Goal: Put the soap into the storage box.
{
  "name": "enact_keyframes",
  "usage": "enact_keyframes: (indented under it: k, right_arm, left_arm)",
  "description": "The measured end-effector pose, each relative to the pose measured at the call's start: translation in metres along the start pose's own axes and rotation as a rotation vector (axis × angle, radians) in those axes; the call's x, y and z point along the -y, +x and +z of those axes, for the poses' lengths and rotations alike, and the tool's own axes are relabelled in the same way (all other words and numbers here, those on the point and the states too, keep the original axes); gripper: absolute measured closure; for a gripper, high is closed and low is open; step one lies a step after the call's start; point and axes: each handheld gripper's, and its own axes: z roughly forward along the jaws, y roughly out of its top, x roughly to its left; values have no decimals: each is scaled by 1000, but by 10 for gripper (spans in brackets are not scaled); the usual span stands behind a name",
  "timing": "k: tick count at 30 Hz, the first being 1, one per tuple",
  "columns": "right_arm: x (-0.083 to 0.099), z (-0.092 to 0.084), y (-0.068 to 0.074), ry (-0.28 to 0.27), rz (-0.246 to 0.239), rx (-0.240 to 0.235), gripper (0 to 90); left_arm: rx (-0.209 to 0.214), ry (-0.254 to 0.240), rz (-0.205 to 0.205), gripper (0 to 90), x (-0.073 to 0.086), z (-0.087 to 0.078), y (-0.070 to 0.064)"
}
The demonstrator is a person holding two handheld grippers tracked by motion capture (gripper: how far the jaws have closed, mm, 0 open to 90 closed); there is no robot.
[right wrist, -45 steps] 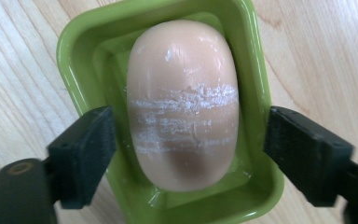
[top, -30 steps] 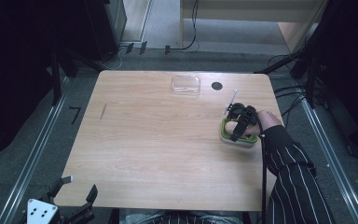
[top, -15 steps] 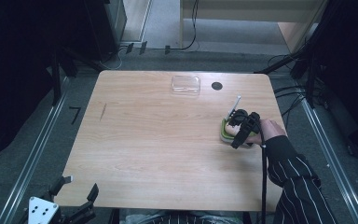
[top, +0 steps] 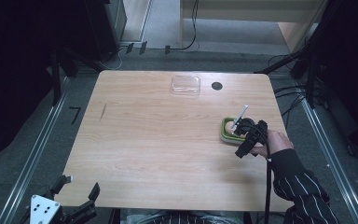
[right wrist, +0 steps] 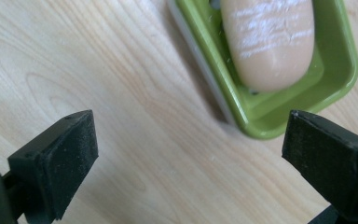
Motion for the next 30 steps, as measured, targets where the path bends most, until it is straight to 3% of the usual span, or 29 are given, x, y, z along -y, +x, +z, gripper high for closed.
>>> enact_keyframes:
  k: [11, 30]
  right_arm:
    - [25, 2, 19, 3, 12, -1, 38]
    - [67, 14, 36, 17, 52, 29, 41]
  left_arm:
    - [1, 1, 2, 72, 0, 0, 0]
    - [13, 1, 6, 72, -2, 4, -1]
